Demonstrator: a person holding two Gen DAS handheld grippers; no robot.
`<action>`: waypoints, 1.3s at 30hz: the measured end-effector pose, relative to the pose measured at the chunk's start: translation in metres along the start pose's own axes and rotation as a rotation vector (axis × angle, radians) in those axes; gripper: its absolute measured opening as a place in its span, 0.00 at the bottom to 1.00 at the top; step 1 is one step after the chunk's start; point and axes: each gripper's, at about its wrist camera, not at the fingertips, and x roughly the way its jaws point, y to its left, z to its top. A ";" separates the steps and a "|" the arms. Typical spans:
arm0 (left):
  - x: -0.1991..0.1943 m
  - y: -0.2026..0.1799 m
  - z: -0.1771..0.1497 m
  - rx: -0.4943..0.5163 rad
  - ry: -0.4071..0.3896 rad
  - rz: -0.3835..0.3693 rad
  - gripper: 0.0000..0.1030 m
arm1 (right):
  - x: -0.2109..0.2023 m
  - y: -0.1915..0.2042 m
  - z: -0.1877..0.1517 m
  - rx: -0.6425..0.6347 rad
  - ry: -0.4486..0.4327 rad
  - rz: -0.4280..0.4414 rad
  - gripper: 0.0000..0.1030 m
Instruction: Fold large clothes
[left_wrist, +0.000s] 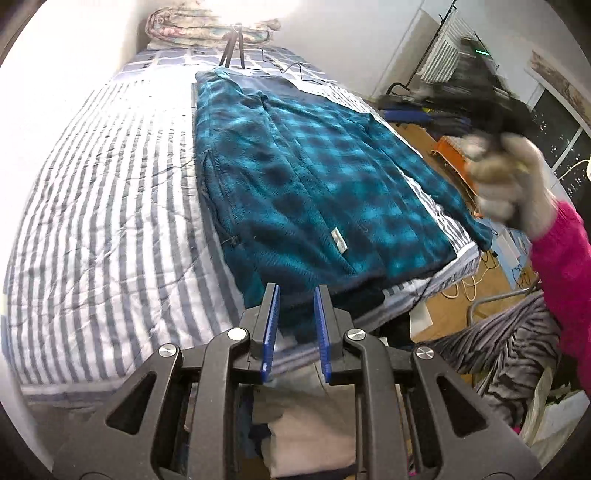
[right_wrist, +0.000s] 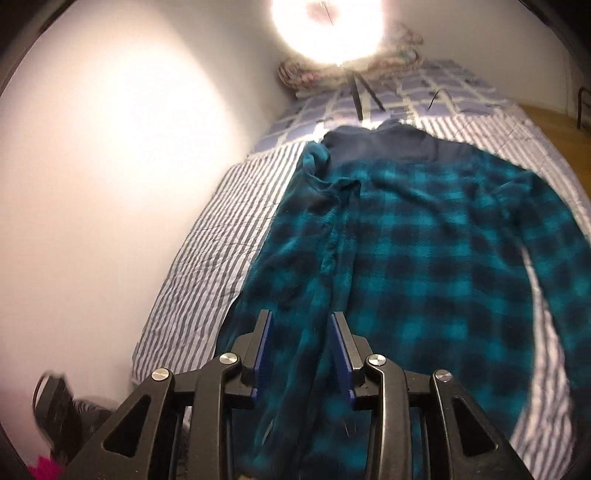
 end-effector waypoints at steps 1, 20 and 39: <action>0.006 -0.002 0.002 0.004 0.005 -0.005 0.16 | -0.005 0.001 -0.005 -0.012 -0.015 -0.014 0.33; 0.129 -0.063 0.010 0.165 0.181 0.001 0.16 | -0.076 -0.087 -0.066 0.100 -0.070 -0.269 0.38; 0.087 -0.119 0.079 0.300 0.025 -0.090 0.57 | -0.172 -0.296 -0.139 0.511 -0.162 -0.619 0.54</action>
